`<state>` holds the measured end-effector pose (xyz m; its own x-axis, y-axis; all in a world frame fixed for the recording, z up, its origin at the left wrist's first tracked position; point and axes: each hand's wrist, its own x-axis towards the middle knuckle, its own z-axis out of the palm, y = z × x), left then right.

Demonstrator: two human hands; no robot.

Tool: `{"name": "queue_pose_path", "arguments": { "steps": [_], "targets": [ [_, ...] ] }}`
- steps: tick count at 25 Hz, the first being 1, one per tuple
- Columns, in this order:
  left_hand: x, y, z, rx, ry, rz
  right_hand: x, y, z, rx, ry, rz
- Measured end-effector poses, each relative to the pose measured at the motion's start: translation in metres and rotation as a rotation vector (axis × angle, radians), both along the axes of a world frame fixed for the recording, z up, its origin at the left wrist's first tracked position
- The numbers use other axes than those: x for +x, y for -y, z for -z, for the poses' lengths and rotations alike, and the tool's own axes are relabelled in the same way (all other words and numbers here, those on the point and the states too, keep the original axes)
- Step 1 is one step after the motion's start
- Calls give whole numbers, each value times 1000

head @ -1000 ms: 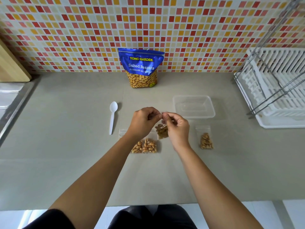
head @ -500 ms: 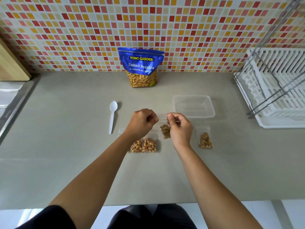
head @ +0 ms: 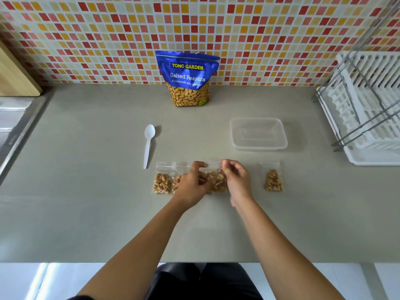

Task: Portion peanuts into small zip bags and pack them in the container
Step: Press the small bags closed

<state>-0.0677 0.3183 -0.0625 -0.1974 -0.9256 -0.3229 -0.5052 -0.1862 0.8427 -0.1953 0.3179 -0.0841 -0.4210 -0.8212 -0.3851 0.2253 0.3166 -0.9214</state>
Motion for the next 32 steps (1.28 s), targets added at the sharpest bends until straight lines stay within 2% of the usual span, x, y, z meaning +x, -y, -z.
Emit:
{"name": "queue_pose_path", "arguments": {
  "steps": [4,8,11,13,18,22,26,32],
  "targets": [
    [-6,0,6,-45,102,-107,-9,6,4,26,-541,-158],
    [-18,-1,14,-136,298,-60,-16,15,9,135,-756,-276],
    [-23,-1,16,-167,424,-24,-23,15,13,154,-798,-314],
    [-29,-3,13,-215,449,-33,-31,12,12,100,-820,-258],
    [-67,5,13,-252,375,28,-79,6,9,-8,-860,7],
    [-112,15,20,-255,369,177,-135,2,17,92,-942,124],
    [-148,28,24,-212,408,246,-161,-2,28,311,-972,-49],
    [-176,40,36,-151,427,225,-166,-3,31,279,-885,-117]
  ]
}}
